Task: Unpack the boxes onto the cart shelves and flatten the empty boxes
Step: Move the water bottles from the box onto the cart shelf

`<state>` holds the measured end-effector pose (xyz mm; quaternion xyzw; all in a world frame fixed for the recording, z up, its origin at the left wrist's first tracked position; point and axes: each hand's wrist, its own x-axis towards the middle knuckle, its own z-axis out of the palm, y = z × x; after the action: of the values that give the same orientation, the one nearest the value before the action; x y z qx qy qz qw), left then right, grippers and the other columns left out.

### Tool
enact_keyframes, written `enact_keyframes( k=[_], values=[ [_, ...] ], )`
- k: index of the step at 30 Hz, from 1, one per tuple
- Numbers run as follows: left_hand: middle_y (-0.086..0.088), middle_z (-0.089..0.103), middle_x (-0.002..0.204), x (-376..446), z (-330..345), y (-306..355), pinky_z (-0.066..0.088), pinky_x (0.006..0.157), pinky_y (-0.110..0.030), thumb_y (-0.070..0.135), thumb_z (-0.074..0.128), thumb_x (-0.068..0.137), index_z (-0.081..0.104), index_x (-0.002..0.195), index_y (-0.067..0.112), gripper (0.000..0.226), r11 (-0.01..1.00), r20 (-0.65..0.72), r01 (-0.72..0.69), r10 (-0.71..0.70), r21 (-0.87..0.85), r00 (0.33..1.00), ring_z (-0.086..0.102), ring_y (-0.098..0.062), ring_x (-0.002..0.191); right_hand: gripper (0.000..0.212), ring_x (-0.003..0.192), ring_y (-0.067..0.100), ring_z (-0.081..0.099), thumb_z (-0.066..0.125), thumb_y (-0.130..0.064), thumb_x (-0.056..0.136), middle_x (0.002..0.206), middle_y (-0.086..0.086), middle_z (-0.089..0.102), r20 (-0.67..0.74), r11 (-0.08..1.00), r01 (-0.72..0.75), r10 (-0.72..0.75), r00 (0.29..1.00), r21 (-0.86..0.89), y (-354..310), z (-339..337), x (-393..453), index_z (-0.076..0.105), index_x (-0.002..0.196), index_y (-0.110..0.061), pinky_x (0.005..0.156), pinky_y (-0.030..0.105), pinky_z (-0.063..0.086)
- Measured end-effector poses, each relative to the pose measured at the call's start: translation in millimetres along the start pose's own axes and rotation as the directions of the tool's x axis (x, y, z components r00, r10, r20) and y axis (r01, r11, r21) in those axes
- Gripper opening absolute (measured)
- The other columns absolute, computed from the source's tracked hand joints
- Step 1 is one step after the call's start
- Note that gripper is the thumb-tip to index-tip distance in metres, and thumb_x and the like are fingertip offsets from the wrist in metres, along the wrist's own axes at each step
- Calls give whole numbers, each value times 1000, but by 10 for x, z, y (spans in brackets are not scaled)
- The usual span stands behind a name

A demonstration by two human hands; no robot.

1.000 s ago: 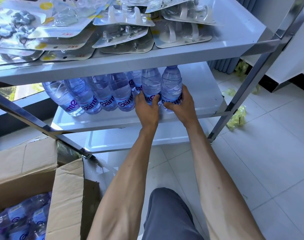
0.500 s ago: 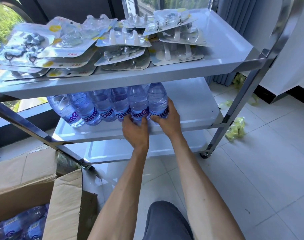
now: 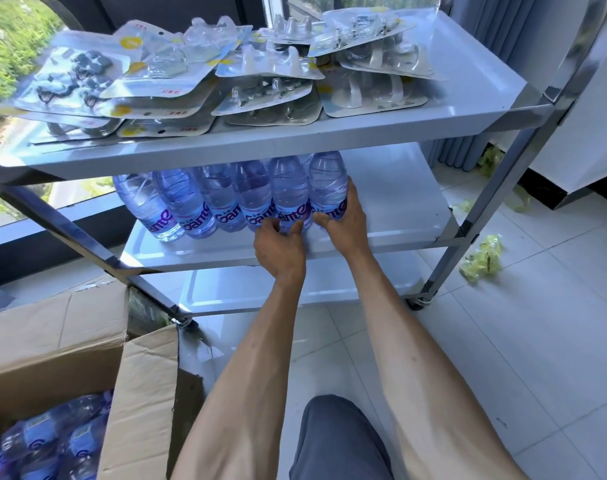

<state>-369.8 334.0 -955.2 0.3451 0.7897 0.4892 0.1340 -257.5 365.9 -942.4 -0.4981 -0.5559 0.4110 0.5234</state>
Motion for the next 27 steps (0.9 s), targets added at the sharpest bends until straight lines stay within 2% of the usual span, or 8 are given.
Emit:
enact_keyframes(
  k=[4,6,9,12,15,18,23,27],
  values=[
    [0,65,85,53,-11,24,40,68,-28,41,82,77,60,90,14,37,999,22,36,-35,-23,999,60,-23,78,84,114,14,59,77,-1,75,136,2,58,-25,999,-3,2,1000,-32,-26,84,58,36,147,-14,86,6,47],
    [-1,65,86,56,-10,42,43,69,-29,39,81,78,61,90,12,36,998,41,53,-51,-47,998,59,-22,78,80,107,9,59,79,-8,74,129,-2,61,-34,998,-3,1,999,-67,-14,81,69,40,143,-14,79,1,43],
    [-4,64,83,9,-117,4,48,71,-32,25,74,85,62,88,9,21,991,90,38,-26,-129,996,57,-21,75,73,100,20,62,80,-17,72,119,-1,65,-43,980,-57,50,998,-193,19,87,72,42,135,-13,75,18,46],
    [-5,66,86,-40,-426,-189,50,71,-30,17,62,91,65,93,9,8,983,100,-41,60,-180,993,60,-19,76,62,110,31,61,71,-9,76,123,12,63,-239,954,-141,77,968,-264,70,214,-83,45,132,-5,85,35,49],
    [-5,69,85,50,-899,-487,45,68,-25,13,57,89,68,94,10,12,988,-74,-41,30,-151,997,61,-16,74,60,129,32,49,59,-1,78,135,19,54,-468,964,-154,35,883,-219,72,477,-423,46,137,4,108,35,36],
    [-5,72,85,196,-1487,-820,46,71,-26,8,57,85,72,92,8,16,985,-270,35,-80,-167,960,63,-20,78,53,123,34,52,50,5,73,126,20,58,-567,985,-98,1,824,-142,-9,873,-786,56,126,6,106,35,38],
    [-9,74,88,349,-2364,-1499,46,74,-30,10,56,85,73,91,11,18,964,-380,221,-263,-150,887,65,-28,85,42,89,35,62,40,1,70,99,25,66,-356,995,-32,-4,934,-94,-217,1772,-1443,66,102,9,80,35,44],
    [-9,74,88,363,-2914,-2138,40,70,-24,8,56,84,72,87,11,17,919,-420,361,-393,-156,818,65,-30,87,29,81,35,67,44,4,76,85,14,71,-103,995,-68,60,993,-77,-372,2596,-1910,68,90,-2,77,40,53]
  ],
)
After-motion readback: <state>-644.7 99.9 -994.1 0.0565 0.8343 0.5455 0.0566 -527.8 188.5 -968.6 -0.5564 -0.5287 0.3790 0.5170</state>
